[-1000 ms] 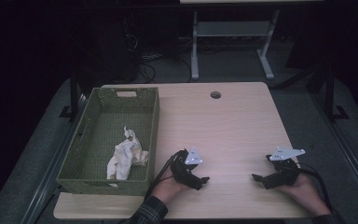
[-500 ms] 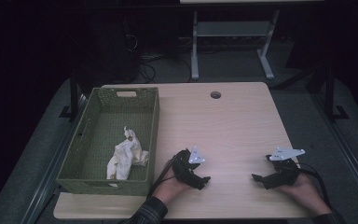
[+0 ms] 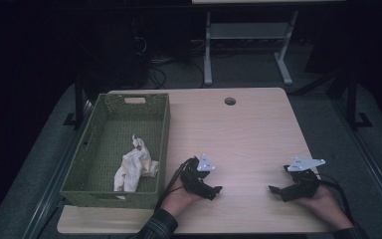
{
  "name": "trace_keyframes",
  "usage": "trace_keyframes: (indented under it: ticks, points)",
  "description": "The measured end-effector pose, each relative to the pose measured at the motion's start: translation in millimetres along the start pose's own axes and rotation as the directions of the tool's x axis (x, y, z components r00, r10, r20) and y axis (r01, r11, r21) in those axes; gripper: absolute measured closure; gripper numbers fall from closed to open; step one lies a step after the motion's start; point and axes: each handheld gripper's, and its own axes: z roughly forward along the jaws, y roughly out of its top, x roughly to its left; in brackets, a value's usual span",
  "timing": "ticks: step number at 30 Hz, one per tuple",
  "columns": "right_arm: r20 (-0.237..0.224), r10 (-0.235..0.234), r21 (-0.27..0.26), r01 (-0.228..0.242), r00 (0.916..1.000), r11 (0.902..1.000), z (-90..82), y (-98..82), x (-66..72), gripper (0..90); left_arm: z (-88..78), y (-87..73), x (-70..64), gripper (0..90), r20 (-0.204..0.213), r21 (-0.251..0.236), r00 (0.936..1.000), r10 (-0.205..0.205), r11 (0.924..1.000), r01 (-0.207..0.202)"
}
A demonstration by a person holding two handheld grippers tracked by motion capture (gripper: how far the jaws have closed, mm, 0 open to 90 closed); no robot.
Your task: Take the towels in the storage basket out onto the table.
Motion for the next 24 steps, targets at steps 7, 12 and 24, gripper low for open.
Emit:
trace_keyframes:
  ticks: [7, 12, 24]
  points:
    - [0.0, 0.0, 0.0, 0.0, 1.0, 1.0, 0.0, 0.0, 0.0, 0.5, -8.1, 1.9, -0.8, 12.7, -0.004, -0.024, 0.9999, -0.012, 0.9996, 0.012]
    - [0.0, 0.0, 0.0, 0.0, 1.0, 1.0, 0.0, 0.0, 0.0, 0.5, -12.8, 2.5, 0.6, 12.7, -0.023, -0.033, 0.9996, -0.018, 0.9993, 0.017]
    - [-0.001, -0.004, -0.001, 0.004, 1.0, 1.0, 0.0, 0.0, -0.1, 0.5, -21.6, 8.3, -2.1, 12.7, -0.04, -0.044, 0.9991, -0.014, 0.999, 0.012]
